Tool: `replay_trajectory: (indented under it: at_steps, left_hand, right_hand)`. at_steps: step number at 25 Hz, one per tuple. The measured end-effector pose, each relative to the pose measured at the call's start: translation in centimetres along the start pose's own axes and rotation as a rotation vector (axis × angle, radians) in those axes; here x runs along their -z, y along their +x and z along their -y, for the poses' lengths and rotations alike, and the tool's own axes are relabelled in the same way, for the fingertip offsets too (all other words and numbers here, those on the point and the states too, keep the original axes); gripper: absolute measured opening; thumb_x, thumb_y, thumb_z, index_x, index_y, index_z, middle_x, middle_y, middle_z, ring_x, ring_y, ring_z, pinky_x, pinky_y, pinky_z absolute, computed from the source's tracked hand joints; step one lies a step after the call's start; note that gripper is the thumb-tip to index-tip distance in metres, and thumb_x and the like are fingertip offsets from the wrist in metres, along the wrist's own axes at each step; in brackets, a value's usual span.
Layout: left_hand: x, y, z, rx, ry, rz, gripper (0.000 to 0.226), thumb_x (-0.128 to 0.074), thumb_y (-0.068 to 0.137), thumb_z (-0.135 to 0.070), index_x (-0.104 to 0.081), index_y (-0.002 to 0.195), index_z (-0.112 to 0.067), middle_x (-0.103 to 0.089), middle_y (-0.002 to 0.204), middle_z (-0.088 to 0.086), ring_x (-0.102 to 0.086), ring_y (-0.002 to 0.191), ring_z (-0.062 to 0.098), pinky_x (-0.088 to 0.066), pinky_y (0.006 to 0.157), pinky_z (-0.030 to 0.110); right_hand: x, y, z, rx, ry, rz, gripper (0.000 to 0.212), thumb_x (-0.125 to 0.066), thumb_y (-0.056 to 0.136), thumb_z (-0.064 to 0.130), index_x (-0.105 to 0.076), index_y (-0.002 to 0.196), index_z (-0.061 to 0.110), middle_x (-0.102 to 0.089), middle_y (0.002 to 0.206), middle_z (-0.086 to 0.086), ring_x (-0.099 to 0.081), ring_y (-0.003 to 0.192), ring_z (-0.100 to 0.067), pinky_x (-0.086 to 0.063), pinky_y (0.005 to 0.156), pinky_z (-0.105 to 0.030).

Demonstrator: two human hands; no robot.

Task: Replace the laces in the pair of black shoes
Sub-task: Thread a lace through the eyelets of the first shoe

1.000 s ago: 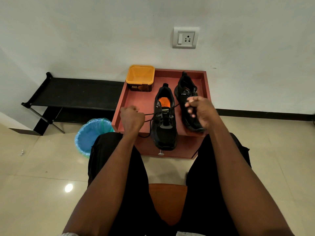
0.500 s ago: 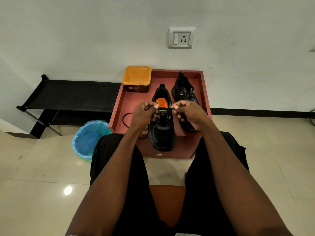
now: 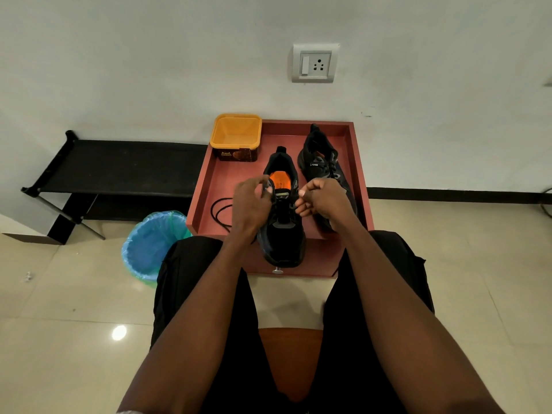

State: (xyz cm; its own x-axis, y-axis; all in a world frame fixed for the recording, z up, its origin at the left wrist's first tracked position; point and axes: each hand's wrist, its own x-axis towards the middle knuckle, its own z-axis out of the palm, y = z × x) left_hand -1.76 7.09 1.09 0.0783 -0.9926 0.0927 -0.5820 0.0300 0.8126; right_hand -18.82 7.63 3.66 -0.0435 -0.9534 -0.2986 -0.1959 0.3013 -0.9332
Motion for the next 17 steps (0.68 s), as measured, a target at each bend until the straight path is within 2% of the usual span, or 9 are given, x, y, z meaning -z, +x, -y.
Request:
replay_trajectory:
  at_steps: [2, 4, 8, 9, 11, 12, 13, 15, 17]
  left_hand:
    - [-0.4, -0.1, -0.8, 0.005, -0.237, 0.175, 0.029, -0.066, 0.092, -0.014, -0.068, 0.121, -0.010, -0.071, 0.111, 0.002, -0.064, 0.103, 0.009, -0.053, 0.093, 0.030]
    - [-0.8, 0.0, -0.7, -0.022, -0.299, 0.279, 0.024, -0.067, 0.092, -0.012, -0.071, 0.115, -0.010, -0.074, 0.105, 0.003, -0.069, 0.098, 0.012, -0.056, 0.092, 0.034]
    - [-1.6, 0.6, -0.3, -0.014, -0.387, 0.216, 0.012, -0.068, 0.091, -0.012, -0.076, 0.098, -0.016, -0.076, 0.095, 0.004, -0.071, 0.092, 0.021, -0.057, 0.087, 0.042]
    - [-1.9, 0.8, -0.3, -0.004, -0.379, 0.193, 0.010, -0.068, 0.091, -0.012, -0.076, 0.096, -0.015, -0.075, 0.091, 0.002, -0.071, 0.089, 0.018, -0.057, 0.084, 0.040]
    - [-2.1, 1.2, -0.2, -0.035, -0.246, 0.107, 0.009, -0.068, 0.090, -0.013, -0.076, 0.095, -0.011, -0.067, 0.087, -0.007, -0.064, 0.084, 0.006, -0.051, 0.078, 0.027]
    - [-2.4, 1.5, 0.2, -0.063, -0.121, 0.044, 0.011, -0.068, 0.090, -0.014, -0.076, 0.096, -0.010, -0.062, 0.092, -0.007, -0.059, 0.090, 0.006, -0.049, 0.083, 0.024]
    - [-2.6, 1.8, 0.8, -0.079, 0.014, 0.000, 0.014, -0.067, 0.091, -0.017, -0.076, 0.100, -0.011, -0.057, 0.103, -0.003, -0.054, 0.103, 0.012, -0.047, 0.093, 0.030]
    - [-3.0, 2.3, 1.7, -0.084, 0.237, 0.008, 0.020, -0.063, 0.092, -0.020, -0.076, 0.107, -0.016, -0.048, 0.132, 0.006, -0.038, 0.127, 0.025, -0.035, 0.108, 0.045]
    - [-3.5, 2.6, 2.0, -0.128, 0.366, 0.061, 0.022, -0.060, 0.093, -0.021, -0.076, 0.107, -0.020, -0.037, 0.148, 0.010, -0.027, 0.136, 0.032, -0.028, 0.111, 0.047]
  right_hand:
    - [-0.2, 0.3, -0.3, 0.035, -0.029, -0.055, 0.012, -0.063, 0.096, 0.008, -0.064, 0.087, 0.000, -0.061, 0.064, -0.008, -0.056, 0.049, -0.011, -0.047, 0.048, -0.021]
    - [-0.4, 0.7, -0.5, 0.010, 0.013, -0.089, 0.015, -0.069, 0.093, 0.014, -0.066, 0.085, 0.001, -0.056, 0.060, -0.005, -0.049, 0.048, -0.008, -0.042, 0.045, -0.018]
    - [-0.9, 1.7, -0.7, -0.033, 0.055, -0.093, 0.021, -0.071, 0.092, 0.021, -0.065, 0.076, 0.008, -0.055, 0.060, -0.005, -0.049, 0.050, -0.010, -0.041, 0.048, -0.022]
    - [-1.1, 2.0, -0.8, -0.037, 0.066, -0.097, 0.022, -0.070, 0.092, 0.021, -0.064, 0.074, 0.009, -0.055, 0.060, -0.005, -0.048, 0.050, -0.010, -0.041, 0.048, -0.022]
    - [-1.6, 2.6, -1.1, -0.059, 0.097, -0.137, 0.023, -0.065, 0.095, 0.018, -0.062, 0.073, 0.009, -0.053, 0.062, -0.006, -0.048, 0.052, -0.012, -0.039, 0.047, -0.023]
    - [-1.8, 3.0, -1.4, -0.073, 0.091, -0.181, 0.024, -0.062, 0.095, 0.016, -0.061, 0.073, 0.009, -0.053, 0.064, -0.007, -0.048, 0.054, -0.014, -0.039, 0.050, -0.026]
    - [-1.9, 3.3, -1.9, -0.089, 0.064, -0.234, 0.024, -0.059, 0.095, 0.014, -0.059, 0.071, 0.010, -0.053, 0.065, -0.008, -0.048, 0.058, -0.017, -0.038, 0.053, -0.029]
    - [-2.1, 3.9, -2.8, -0.141, 0.006, -0.320, 0.027, -0.053, 0.092, 0.009, -0.053, 0.066, 0.013, -0.051, 0.066, -0.006, -0.047, 0.060, -0.018, -0.037, 0.057, -0.033]
    - [-2.3, 4.2, -3.7, -0.207, -0.003, -0.354, 0.029, -0.047, 0.089, 0.004, -0.045, 0.062, 0.015, -0.046, 0.063, -0.004, -0.041, 0.056, -0.018, -0.034, 0.054, -0.033]
